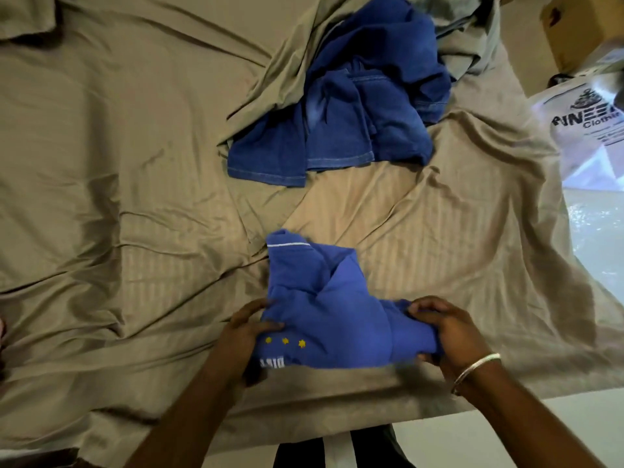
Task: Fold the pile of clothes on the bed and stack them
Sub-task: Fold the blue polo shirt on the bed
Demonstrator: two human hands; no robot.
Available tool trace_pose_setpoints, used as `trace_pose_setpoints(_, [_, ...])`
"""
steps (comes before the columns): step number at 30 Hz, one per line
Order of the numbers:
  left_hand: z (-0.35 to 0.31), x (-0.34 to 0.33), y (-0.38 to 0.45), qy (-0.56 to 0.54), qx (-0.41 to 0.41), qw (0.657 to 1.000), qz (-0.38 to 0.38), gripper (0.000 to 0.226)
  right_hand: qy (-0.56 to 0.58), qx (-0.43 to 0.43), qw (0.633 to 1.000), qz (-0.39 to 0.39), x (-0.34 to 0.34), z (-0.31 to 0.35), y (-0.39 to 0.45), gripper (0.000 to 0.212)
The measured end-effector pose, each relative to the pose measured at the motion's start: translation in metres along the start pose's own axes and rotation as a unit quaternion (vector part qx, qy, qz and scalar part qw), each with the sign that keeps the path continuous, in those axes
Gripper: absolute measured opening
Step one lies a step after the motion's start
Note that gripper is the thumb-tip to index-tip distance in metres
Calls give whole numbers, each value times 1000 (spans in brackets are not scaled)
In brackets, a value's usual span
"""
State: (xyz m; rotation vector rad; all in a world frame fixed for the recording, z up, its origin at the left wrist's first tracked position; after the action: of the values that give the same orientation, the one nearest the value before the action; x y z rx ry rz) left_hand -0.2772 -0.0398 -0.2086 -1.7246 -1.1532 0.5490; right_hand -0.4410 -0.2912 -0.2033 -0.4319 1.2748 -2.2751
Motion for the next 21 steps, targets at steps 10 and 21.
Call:
trace_pose_setpoints(10, [-93, -11, 87, 3, -8, 999, -54, 45, -74, 6, 996, -54, -56, 45, 82, 69])
trace_pose_setpoints(21, [-54, -6, 94, 220, -159, 895, -354, 38, -47, 261, 954, -139, -103, -2, 86, 32])
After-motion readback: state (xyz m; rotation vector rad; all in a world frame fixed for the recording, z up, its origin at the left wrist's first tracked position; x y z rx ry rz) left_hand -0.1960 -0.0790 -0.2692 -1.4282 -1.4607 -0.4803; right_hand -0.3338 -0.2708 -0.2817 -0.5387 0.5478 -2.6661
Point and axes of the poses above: each hand's wrist, its own y-axis towards the middle knuckle, its own x-axis out of the back of the hand, z = x × y, the point moved 6 cm from there along y, towards the middle knuckle, and after that the axes turned 8 degrees about y, right-handed, at the moved point
